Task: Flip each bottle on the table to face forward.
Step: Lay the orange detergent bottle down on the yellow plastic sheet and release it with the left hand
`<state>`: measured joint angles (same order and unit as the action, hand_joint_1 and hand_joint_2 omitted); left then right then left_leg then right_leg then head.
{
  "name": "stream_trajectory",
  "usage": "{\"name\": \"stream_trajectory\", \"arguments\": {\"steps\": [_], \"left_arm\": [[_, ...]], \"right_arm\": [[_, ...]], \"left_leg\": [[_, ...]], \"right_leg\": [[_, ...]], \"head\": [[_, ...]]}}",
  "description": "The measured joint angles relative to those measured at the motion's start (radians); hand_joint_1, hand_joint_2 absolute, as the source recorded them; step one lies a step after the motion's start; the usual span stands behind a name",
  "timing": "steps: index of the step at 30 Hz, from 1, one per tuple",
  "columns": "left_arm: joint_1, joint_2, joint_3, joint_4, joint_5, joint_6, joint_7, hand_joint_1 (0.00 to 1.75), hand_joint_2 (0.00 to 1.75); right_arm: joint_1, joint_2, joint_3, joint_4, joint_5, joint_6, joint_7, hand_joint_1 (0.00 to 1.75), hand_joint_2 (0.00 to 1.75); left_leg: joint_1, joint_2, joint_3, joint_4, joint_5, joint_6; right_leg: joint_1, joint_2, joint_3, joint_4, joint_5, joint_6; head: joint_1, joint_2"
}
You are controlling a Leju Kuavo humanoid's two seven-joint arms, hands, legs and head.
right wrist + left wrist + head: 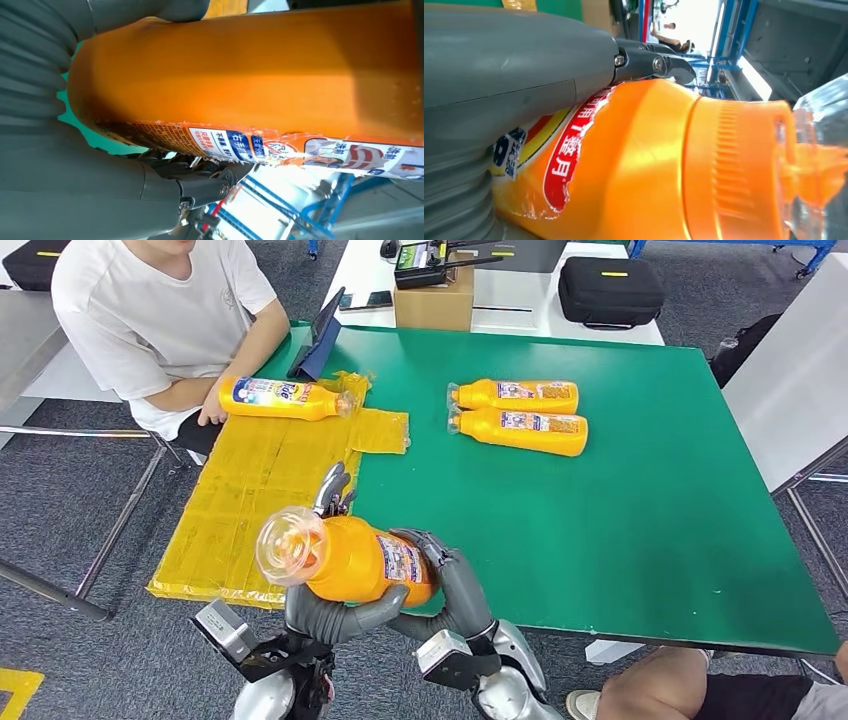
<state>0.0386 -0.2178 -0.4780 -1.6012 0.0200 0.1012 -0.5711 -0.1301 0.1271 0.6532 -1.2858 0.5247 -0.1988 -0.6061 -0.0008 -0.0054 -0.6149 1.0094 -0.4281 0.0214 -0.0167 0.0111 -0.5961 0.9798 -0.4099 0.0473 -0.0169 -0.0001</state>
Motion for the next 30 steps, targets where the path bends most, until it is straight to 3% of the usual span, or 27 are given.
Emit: {"name": "stream_trajectory", "arguments": {"steps": [4,7,11,19,29,30], "left_arm": [[-0.016,0.0,0.001,0.0,0.146,-0.098,0.008,0.0,1.75],[-0.022,0.001,0.007,0.0,0.283,-0.23,0.051,0.04,1.75],[-0.024,0.006,0.02,0.008,0.361,-0.352,0.107,1.71,1.75],[-0.047,0.024,0.034,0.055,0.44,-0.526,0.154,1.75,1.75],[-0.058,0.031,0.045,0.077,0.44,-0.561,0.158,1.75,1.75],[-0.059,0.031,0.045,0.078,0.44,-0.561,0.158,1.75,1.75]], "right_arm": [[0.002,0.0,0.024,-0.019,-0.045,0.005,-0.029,1.75,1.75],[0.0,0.0,0.033,-0.03,-0.061,0.009,-0.036,1.75,1.75],[-0.002,-0.004,0.034,-0.032,-0.06,0.007,-0.047,1.75,1.75],[0.001,-0.011,0.029,-0.036,-0.057,0.009,-0.064,1.75,1.75],[0.002,-0.012,0.026,-0.036,-0.042,0.01,-0.063,1.74,1.75],[0.003,-0.012,0.026,-0.036,-0.042,0.01,-0.063,1.47,1.75]], "left_leg": [[0.0,0.0,0.0,0.0,0.0,0.0],[0.0,0.0,0.0,0.0,0.0,0.0],[0.0,0.0,0.0,0.0,0.0,0.0],[0.0,0.0,0.0,0.0,0.0,0.0],[0.0,0.0,0.0,0.0,0.0,0.0],[0.0,0.0,0.0,0.0,0.0,0.0]], "right_leg": [[0.0,0.0,0.0,0.0,0.0,0.0],[0.0,0.0,0.0,0.0,0.0,0.0],[0.0,0.0,0.0,0.0,0.0,0.0],[0.0,0.0,0.0,0.0,0.0,0.0],[0.0,0.0,0.0,0.0,0.0,0.0],[0.0,0.0,0.0,0.0,0.0,0.0]], "head": [[0.0,0.0],[0.0,0.0],[0.0,0.0],[0.0,0.0],[0.0,0.0],[0.0,0.0]]}}
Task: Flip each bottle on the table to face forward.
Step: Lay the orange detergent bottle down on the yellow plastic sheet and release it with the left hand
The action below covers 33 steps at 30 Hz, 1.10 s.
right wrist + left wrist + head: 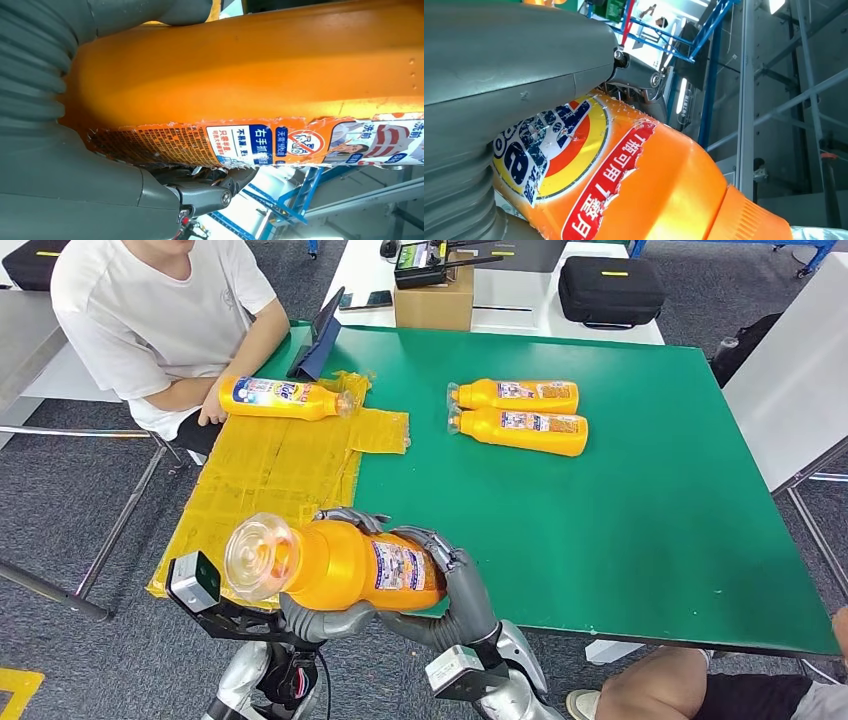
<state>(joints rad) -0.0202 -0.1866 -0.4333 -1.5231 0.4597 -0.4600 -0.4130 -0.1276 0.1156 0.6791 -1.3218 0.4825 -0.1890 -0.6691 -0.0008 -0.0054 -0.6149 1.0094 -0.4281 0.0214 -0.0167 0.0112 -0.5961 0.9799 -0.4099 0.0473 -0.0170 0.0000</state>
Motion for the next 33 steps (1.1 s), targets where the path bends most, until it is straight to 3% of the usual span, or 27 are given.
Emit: {"name": "stream_trajectory", "arguments": {"steps": [2,3,4,6,9,16,21,26,33], "left_arm": [[-0.001,0.0,0.0,0.002,0.0,-0.001,0.0,1.75,1.75],[-0.002,0.0,0.0,0.003,0.0,-0.002,0.001,1.75,1.75],[-0.003,0.0,0.0,0.005,0.0,-0.001,0.004,1.75,1.75],[-0.003,-0.001,0.0,0.009,-0.005,0.014,0.01,1.75,1.75],[-0.001,-0.007,0.001,0.013,-0.086,0.105,0.001,1.75,1.75],[-0.03,0.001,0.034,0.014,-0.534,0.495,-0.036,1.75,1.75],[-0.046,0.03,0.059,0.01,-0.673,0.535,-0.029,1.75,1.75],[-0.059,0.052,0.071,0.005,-0.765,0.553,-0.011,1.75,1.75],[-0.12,0.074,0.039,0.048,-1.258,0.713,0.081,1.75,1.75]], "right_arm": [[0.0,0.0,-0.001,0.0,0.001,0.0,0.001,0.59,1.75],[0.001,0.0,-0.001,0.0,0.002,0.0,0.002,0.16,1.31],[0.002,0.0,-0.001,0.0,0.002,-0.001,0.005,0.0,0.87],[0.004,0.001,-0.004,0.0,-0.003,-0.004,0.012,0.0,0.0],[0.011,0.006,-0.01,-0.011,0.006,-0.045,0.015,0.0,0.0],[0.053,-0.018,-0.054,-0.113,0.148,-0.307,-0.017,0.0,0.0],[0.085,-0.072,-0.119,-0.15,0.174,-0.416,-0.026,0.0,0.0],[0.103,-0.108,-0.162,-0.17,0.148,-0.444,-0.028,0.0,0.0],[0.108,-0.118,-0.189,-0.192,0.131,-0.401,-0.028,0.0,0.0]], "left_leg": [[0.0,0.0,0.0,0.0,0.0,0.0],[0.0,0.0,0.0,0.0,0.0,0.0],[0.0,0.0,0.0,0.0,0.0,0.0],[0.0,0.0,0.0,0.0,0.0,0.0],[0.0,0.0,0.0,0.0,0.0,0.0],[0.0,0.0,0.0,0.0,0.0,0.0],[0.0,0.0,0.0,0.0,0.0,0.0],[0.0,0.0,0.0,0.0,0.0,0.0],[0.0,0.0,0.0,0.0,0.0,0.0]], "right_leg": [[0.0,0.0,0.0,0.0,0.0,0.0],[0.0,0.0,0.0,0.0,0.0,0.0],[0.0,0.0,0.0,0.0,0.0,0.0],[0.0,0.0,0.0,0.0,0.0,0.0],[0.0,0.0,0.0,0.0,0.0,0.0],[0.0,0.0,0.0,0.0,0.0,0.0],[0.0,0.0,0.0,0.0,0.0,0.0],[0.0,0.0,0.0,0.0,0.0,0.0],[0.0,0.0,0.0,0.0,0.0,0.0]], "head": [[0.0,0.0],[0.0,0.0],[0.0,0.0],[0.0,0.0],[0.0,0.0],[0.0,0.0],[0.0,0.0],[0.0,0.0],[0.0,0.0]]}}
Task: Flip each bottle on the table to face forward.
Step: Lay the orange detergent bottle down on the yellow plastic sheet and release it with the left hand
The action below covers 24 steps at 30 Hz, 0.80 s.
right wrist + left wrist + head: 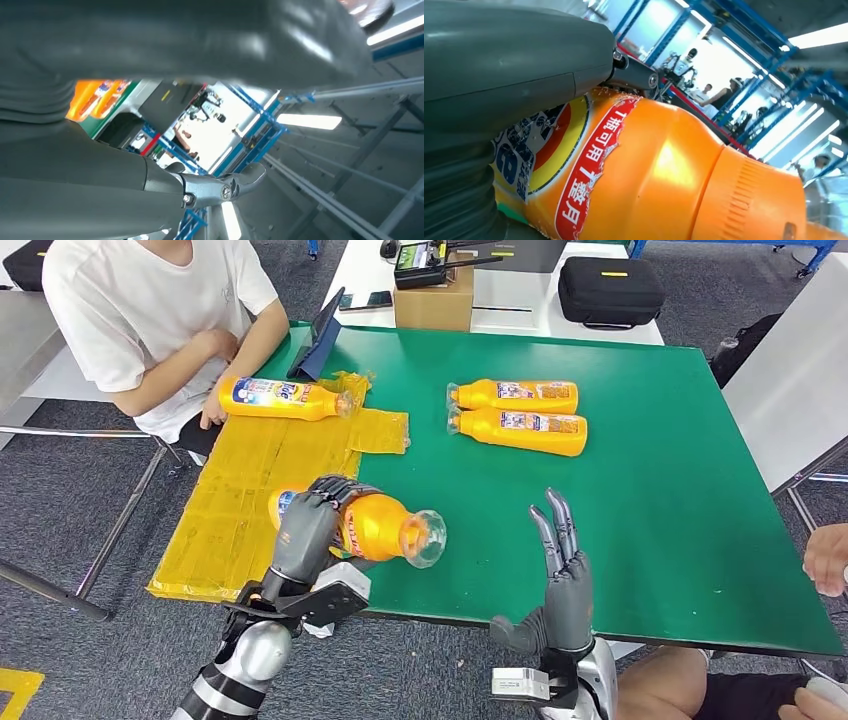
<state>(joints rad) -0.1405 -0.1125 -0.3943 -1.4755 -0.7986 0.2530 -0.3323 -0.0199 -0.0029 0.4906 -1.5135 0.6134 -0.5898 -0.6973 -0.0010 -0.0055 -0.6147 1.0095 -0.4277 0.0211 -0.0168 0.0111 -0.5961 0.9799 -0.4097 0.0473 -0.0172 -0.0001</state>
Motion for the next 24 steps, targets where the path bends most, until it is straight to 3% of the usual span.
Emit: {"name": "stream_trajectory", "arguments": {"steps": [7,14,24], "left_arm": [[-0.066,0.006,-0.128,0.149,-0.336,0.01,0.09,1.75,1.75],[-0.178,-0.012,-0.161,0.384,-0.376,-0.013,0.177,1.75,1.75],[-0.367,-0.061,-0.122,0.74,-0.386,-0.054,0.266,1.75,1.75]], "right_arm": [[-0.001,0.016,-0.003,0.002,-0.002,0.114,0.0,0.0,0.0],[0.008,0.027,-0.026,0.024,-0.022,0.185,0.0,0.0,0.0],[0.012,0.041,-0.052,0.07,-0.097,0.218,0.0,0.0,0.0]], "left_leg": [[0.0,0.0,0.0,0.0,0.0,0.0],[0.0,0.0,0.0,0.0,0.0,0.0],[0.0,0.0,0.0,0.0,0.001,0.0]], "right_leg": [[0.0,0.0,0.0,0.0,0.0,0.0],[0.0,0.0,0.0,0.0,0.0,0.0],[0.0,0.0,0.0,0.0,0.001,0.0]], "head": [[0.0,0.0],[0.0,0.0],[0.0,0.0]]}}
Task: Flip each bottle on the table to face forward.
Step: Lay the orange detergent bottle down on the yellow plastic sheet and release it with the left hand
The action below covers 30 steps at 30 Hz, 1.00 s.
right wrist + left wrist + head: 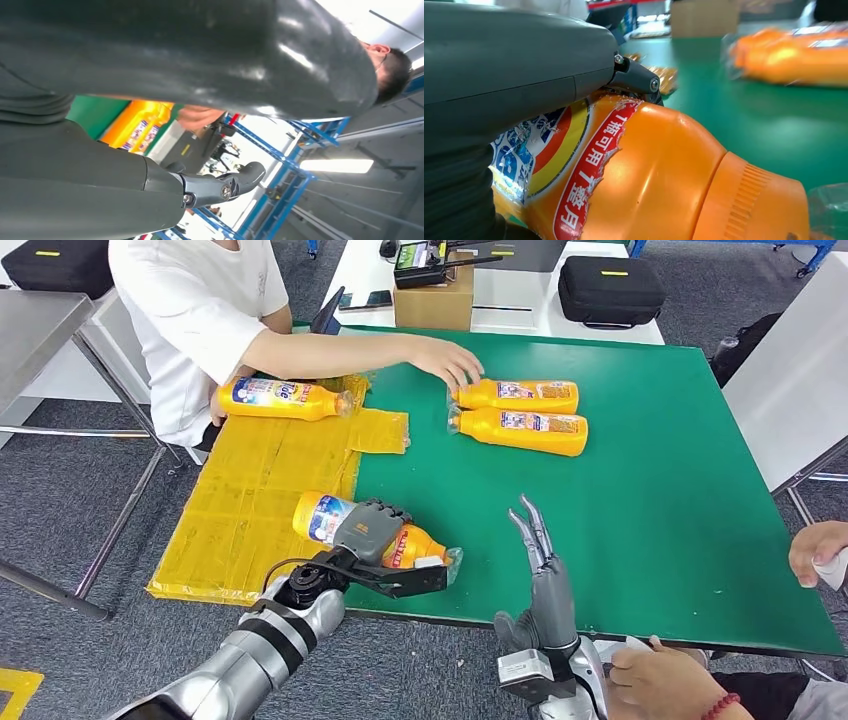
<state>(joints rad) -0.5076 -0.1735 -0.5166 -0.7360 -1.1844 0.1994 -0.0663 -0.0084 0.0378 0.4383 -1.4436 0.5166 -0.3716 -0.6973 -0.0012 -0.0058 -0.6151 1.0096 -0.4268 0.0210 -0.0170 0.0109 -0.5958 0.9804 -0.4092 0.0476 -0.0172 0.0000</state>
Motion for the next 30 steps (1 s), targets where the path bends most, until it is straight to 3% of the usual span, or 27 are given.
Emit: {"name": "stream_trajectory", "arguments": {"steps": [6,12,14,15,18,19,21,25,27,29,30], "left_arm": [[-0.067,-0.015,0.02,0.124,0.009,-0.03,0.044,1.75,1.75],[-0.141,-0.022,0.093,0.242,0.075,-0.046,0.066,1.75,1.75],[-0.156,-0.024,0.115,0.263,0.1,-0.051,0.065,1.64,1.75],[-0.164,-0.025,0.127,0.272,0.113,-0.054,0.065,1.44,1.75],[-0.184,-0.028,0.158,0.294,0.133,-0.059,0.074,0.5,1.75],[-0.19,-0.028,0.167,0.3,0.137,-0.063,0.077,0.33,1.75],[-0.199,-0.028,0.181,0.311,0.142,-0.076,0.079,0.23,1.75],[-0.205,-0.028,0.194,0.33,0.138,-0.097,0.082,0.22,1.75],[-0.206,-0.028,0.198,0.336,0.134,-0.099,0.085,0.61,1.75],[-0.207,-0.028,0.2,0.341,0.117,-0.099,0.097,0.76,1.75],[-0.208,-0.028,0.199,0.343,0.106,-0.096,0.105,0.58,1.75]], "right_arm": [[-0.008,0.007,-0.01,0.024,-0.017,0.02,0.0,0.0,0.0],[-0.035,0.012,-0.011,0.072,-0.037,0.021,0.0,0.0,0.0],[-0.039,0.012,-0.011,0.084,-0.038,0.02,0.0,0.0,0.0],[-0.041,0.012,-0.011,0.09,-0.038,0.019,0.0,0.0,0.0],[-0.047,0.012,-0.012,0.108,-0.038,0.016,0.0,0.0,0.0],[-0.049,0.012,-0.012,0.114,-0.039,0.015,0.0,0.0,0.0],[-0.052,0.012,-0.013,0.125,-0.041,0.013,0.0,0.0,0.0],[-0.06,0.011,-0.013,0.144,-0.047,0.006,0.0,0.0,0.0],[-0.062,0.011,-0.013,0.153,-0.049,0.005,0.0,0.0,0.0],[-0.065,0.011,-0.013,0.16,-0.05,0.004,0.0,0.0,0.0],[-0.067,0.011,-0.013,0.164,-0.05,0.003,0.0,0.0,0.0]], "left_leg": [[0.0,0.0,0.0,0.0,0.0,0.0],[0.0,0.0,0.0,0.0,0.001,0.0],[0.0,0.0,0.0,0.0,0.001,0.0],[0.0,0.0,0.0,0.0,0.001,0.0],[0.0,0.0,0.0,0.0,0.001,0.0],[0.0,0.0,0.0,0.0,0.001,0.0],[0.0,0.0,0.0,0.0,0.001,0.0],[0.0,0.0,0.0,0.0,0.001,0.0],[0.0,0.0,0.0,0.0,0.001,0.0],[0.0,0.0,0.0,0.0,0.001,0.0],[0.0,0.0,0.0,0.0,0.001,0.0]], "right_leg": [[0.0,0.0,0.0,0.0,0.0,0.0],[0.0,0.0,0.0,0.0,0.0,0.0],[0.0,0.0,0.0,0.0,0.0,0.0],[0.0,0.0,0.0,0.0,0.0,0.0],[0.0,0.0,0.0,0.0,0.0,0.0],[0.0,0.0,0.0,0.0,0.0,0.0],[0.0,0.0,0.0,0.0,0.0,0.0],[0.0,0.0,0.0,0.0,0.0,0.0],[0.0,0.0,0.0,0.0,0.0,0.0],[0.0,0.0,0.0,0.0,0.0,0.0],[0.0,0.0,0.0,0.0,0.0,0.0]], "head": [[0.0,0.0],[0.0,0.0],[0.0,0.0],[0.0,0.0],[0.0,0.0],[0.0,0.0],[0.0,0.0],[0.0,0.0],[0.0,0.0],[0.0,0.0],[0.0,0.0]]}}
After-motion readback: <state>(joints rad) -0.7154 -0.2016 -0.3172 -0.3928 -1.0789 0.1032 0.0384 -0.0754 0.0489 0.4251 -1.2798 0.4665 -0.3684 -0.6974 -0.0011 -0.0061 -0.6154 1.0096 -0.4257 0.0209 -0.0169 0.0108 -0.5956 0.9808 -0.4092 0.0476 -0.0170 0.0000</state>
